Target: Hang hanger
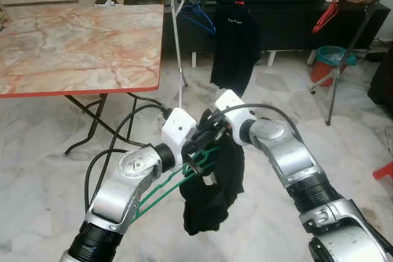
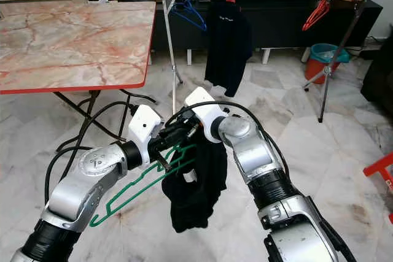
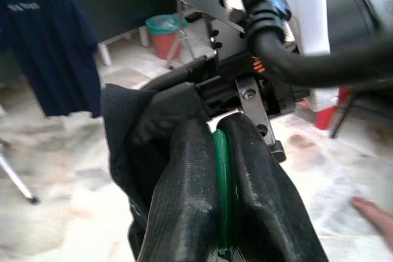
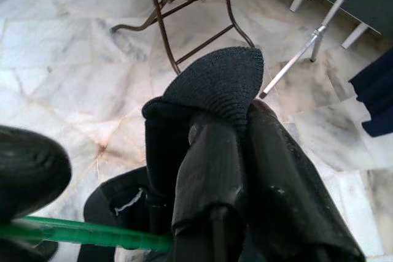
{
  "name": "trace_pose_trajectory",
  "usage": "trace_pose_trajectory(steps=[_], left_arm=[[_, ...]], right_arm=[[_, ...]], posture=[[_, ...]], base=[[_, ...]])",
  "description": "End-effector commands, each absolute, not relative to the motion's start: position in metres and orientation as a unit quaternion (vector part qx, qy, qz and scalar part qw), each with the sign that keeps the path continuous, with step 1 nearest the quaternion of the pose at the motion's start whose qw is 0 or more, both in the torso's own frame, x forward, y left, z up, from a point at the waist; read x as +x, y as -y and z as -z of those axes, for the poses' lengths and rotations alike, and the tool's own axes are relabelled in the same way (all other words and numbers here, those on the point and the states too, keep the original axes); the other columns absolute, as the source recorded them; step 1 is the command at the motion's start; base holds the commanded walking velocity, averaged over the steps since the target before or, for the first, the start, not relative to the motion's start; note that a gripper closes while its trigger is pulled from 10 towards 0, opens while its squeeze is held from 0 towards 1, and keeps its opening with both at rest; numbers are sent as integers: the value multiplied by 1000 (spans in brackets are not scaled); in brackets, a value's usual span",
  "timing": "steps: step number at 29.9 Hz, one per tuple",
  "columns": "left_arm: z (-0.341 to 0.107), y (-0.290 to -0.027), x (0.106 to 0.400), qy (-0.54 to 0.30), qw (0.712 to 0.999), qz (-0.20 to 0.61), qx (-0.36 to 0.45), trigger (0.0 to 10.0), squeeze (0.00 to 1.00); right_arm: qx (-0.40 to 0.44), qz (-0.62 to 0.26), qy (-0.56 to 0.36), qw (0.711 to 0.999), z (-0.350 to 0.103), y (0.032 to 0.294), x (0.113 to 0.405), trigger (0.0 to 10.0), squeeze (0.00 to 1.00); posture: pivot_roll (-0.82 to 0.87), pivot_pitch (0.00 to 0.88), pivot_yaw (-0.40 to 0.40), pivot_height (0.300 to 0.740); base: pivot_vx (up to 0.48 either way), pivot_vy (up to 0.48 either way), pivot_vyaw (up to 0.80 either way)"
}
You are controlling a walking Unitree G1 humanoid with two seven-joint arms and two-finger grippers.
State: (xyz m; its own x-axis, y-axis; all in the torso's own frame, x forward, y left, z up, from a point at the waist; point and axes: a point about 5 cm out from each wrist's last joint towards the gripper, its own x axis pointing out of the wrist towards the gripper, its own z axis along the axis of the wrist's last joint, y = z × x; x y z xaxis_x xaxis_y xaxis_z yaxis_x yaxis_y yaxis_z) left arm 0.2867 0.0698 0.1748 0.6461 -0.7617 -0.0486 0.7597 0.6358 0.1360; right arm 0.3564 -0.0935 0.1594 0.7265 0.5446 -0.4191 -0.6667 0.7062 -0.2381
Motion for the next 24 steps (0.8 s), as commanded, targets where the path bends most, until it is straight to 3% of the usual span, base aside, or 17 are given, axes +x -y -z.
trace_pose_trajectory(steps=[1,7,15,19,24], left_arm=[[-182,-50,282,31,887,455,76,10000,0],[-180,-50,286,29,895,438,81,10000,0],[-177,-46,283,22,892,445,72,10000,0],[-177,-46,283,24,889,452,66,10000,0],[-175,-43,281,21,884,462,64,10000,0]], right_arm=[[-179,-365,-102,908,-187,67,355,10000,0],[-169,-368,-111,908,-181,66,350,10000,0],[-107,-307,-119,938,-173,84,347,10000,0],[-37,-234,-112,965,-173,104,349,10000,0],[19,-208,-86,974,-176,108,344,10000,0]], posture=[[89,0,-3,740],[88,0,-3,740],[87,0,-5,740],[81,0,-2,740],[83,0,0,740]], base=[[0,0,0],[0,0,0],[0,0,0],[0,0,0],[0,0,0]])
